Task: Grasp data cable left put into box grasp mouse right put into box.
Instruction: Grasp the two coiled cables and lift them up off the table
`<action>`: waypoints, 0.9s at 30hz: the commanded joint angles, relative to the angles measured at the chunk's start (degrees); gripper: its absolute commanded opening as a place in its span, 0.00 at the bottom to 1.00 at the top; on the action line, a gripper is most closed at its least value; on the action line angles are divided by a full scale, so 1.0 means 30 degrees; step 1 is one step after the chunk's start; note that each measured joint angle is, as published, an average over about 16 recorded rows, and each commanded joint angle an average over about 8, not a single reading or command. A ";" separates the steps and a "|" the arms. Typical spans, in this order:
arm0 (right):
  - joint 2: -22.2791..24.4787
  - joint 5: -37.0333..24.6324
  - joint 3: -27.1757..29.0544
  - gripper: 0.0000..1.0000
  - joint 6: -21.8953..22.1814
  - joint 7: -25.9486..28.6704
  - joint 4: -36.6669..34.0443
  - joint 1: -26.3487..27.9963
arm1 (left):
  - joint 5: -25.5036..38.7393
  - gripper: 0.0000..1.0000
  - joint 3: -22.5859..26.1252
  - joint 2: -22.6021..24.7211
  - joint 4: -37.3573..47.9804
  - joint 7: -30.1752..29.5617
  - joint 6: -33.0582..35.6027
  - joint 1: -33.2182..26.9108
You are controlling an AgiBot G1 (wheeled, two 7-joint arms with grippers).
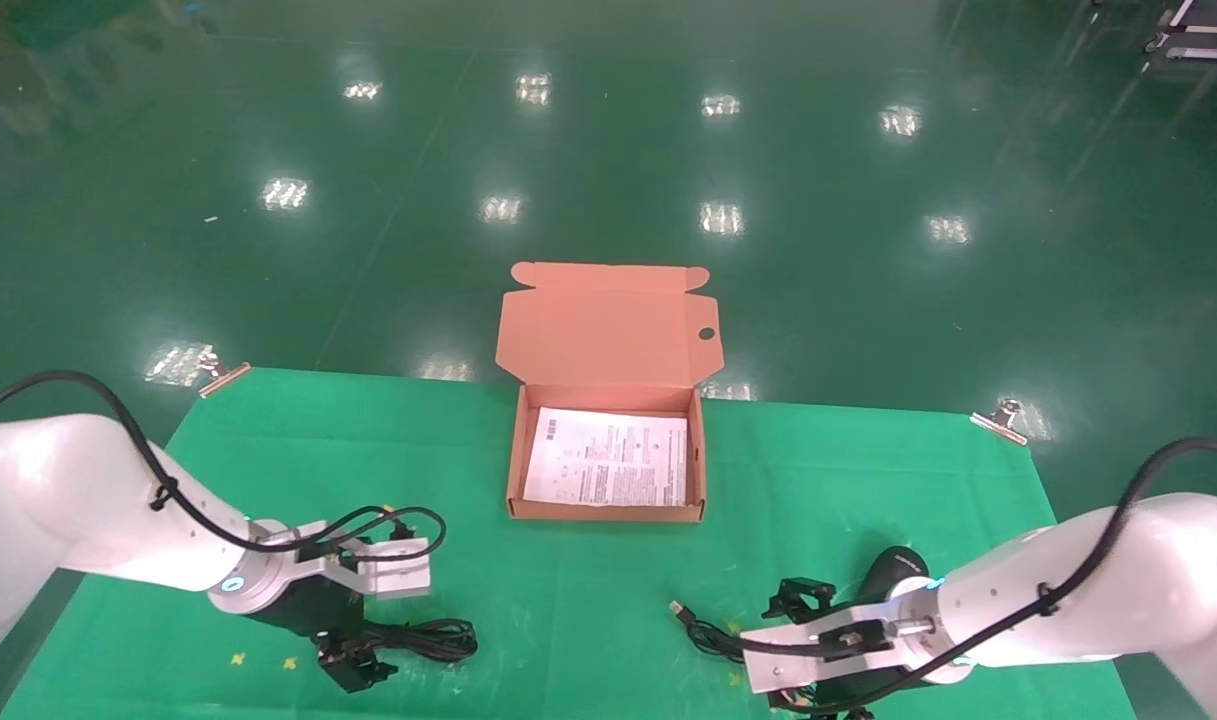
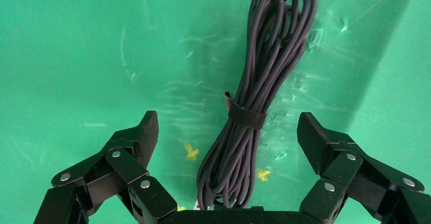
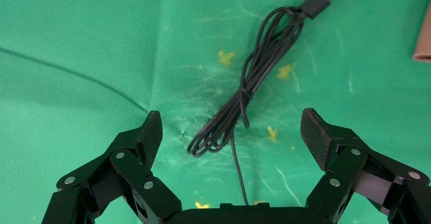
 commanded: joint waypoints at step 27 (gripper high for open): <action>-0.0841 -0.0192 0.0075 0.00 0.1070 -0.0277 -0.1949 -0.0014 | -0.0218 0.00 -0.0098 0.0391 0.1577 0.1092 -0.0502 -0.0106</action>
